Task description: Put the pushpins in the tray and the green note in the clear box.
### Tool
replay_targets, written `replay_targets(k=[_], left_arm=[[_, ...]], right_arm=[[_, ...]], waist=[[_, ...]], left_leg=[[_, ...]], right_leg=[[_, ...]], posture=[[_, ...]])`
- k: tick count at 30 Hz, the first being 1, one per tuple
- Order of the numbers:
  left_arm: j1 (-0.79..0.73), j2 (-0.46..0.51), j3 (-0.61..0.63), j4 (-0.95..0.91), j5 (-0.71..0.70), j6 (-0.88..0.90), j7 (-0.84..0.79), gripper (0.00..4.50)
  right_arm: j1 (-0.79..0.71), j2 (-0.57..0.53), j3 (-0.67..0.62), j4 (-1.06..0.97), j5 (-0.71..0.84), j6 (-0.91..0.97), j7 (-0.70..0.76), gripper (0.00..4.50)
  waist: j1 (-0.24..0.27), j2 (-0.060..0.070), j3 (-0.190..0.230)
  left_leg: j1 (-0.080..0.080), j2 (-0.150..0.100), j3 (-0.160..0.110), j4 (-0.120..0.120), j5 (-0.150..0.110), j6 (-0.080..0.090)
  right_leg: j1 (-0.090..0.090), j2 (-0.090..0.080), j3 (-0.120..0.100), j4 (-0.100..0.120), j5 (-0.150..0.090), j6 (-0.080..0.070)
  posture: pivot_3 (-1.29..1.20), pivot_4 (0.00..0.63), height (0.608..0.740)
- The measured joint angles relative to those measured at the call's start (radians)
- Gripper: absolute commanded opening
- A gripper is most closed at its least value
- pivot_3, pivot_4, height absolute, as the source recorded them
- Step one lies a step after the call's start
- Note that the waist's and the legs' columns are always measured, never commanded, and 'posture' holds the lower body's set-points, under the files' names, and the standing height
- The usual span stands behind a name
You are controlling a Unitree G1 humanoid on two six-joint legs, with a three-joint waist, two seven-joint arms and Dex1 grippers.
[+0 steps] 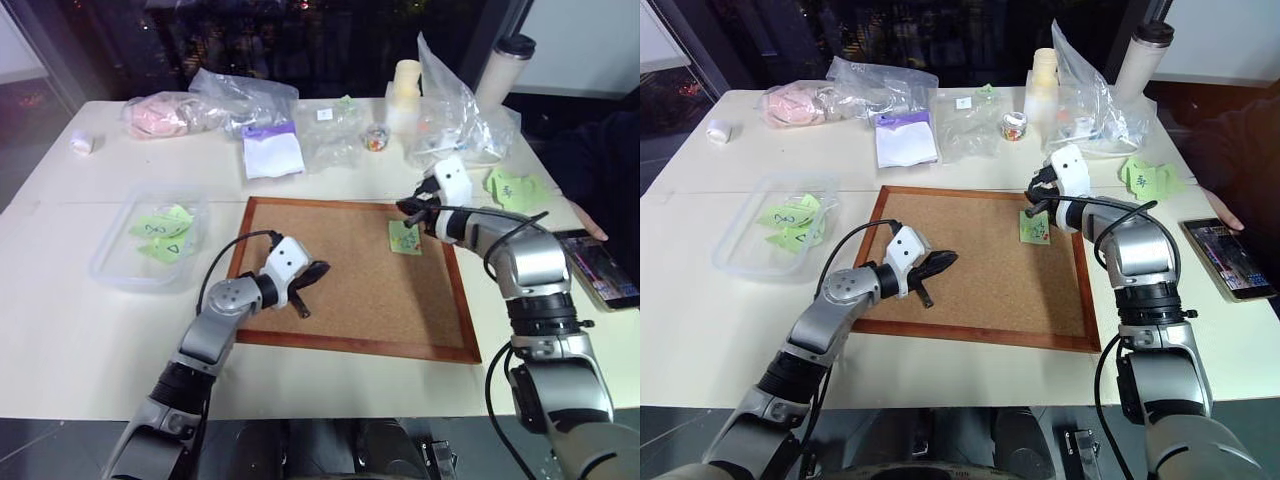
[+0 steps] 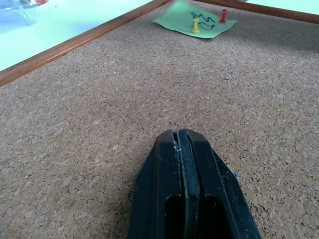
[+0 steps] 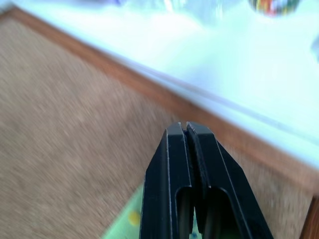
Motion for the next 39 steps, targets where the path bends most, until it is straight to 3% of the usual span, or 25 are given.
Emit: replay_targets(k=[11,26,29,34,39], left_arm=[[0.002,-0.006,0.001,-0.004,0.004,0.000,0.003,0.00],[0.005,-0.005,0.002,-0.011,0.008,-0.001,-0.001,0.00],[0.005,-0.006,0.003,-0.011,0.008,-0.001,-0.001,0.00],[0.005,-0.006,0.002,-0.011,0.007,-0.001,-0.003,0.00],[0.005,-0.004,0.003,-0.010,0.007,-0.002,-0.006,0.00]], right_arm=[[-0.004,-0.096,-0.172,0.127,0.009,-0.034,-0.085,0.03],[0.029,-0.115,-0.180,0.374,-0.027,-0.168,-0.104,0.03],[0.030,-0.117,-0.181,0.377,-0.026,-0.178,-0.095,0.90],[0.048,-0.124,-0.180,0.347,-0.015,-0.165,-0.049,3.35],[0.057,-0.160,-0.179,0.285,-0.013,-0.147,-0.018,3.35]], waist=[[0.001,0.001,-0.001],[0.000,0.002,-0.001],[0.000,0.003,-0.002],[0.000,0.003,-0.002],[0.000,0.003,-0.002]], left_leg=[[0.000,-0.001,0.000,0.000,0.000,0.000],[0.000,-0.001,0.001,0.000,0.000,0.000],[0.000,-0.001,0.001,0.000,0.000,0.000],[0.000,0.000,0.001,0.000,0.000,0.000],[0.000,0.000,0.001,0.000,0.000,0.000]], right_leg=[[0.001,0.000,0.000,-0.001,0.000,0.000],[0.001,0.000,0.001,-0.001,0.000,0.000],[0.001,0.000,0.001,-0.001,0.000,0.000],[0.001,0.000,0.001,-0.001,0.000,0.000],[0.001,0.000,0.001,-0.001,0.000,0.000]], posture=[[0.00,0.150,0.740],[0.00,0.150,0.740],[0.00,0.150,0.740],[0.00,0.150,0.740],[0.00,0.150,0.740]])
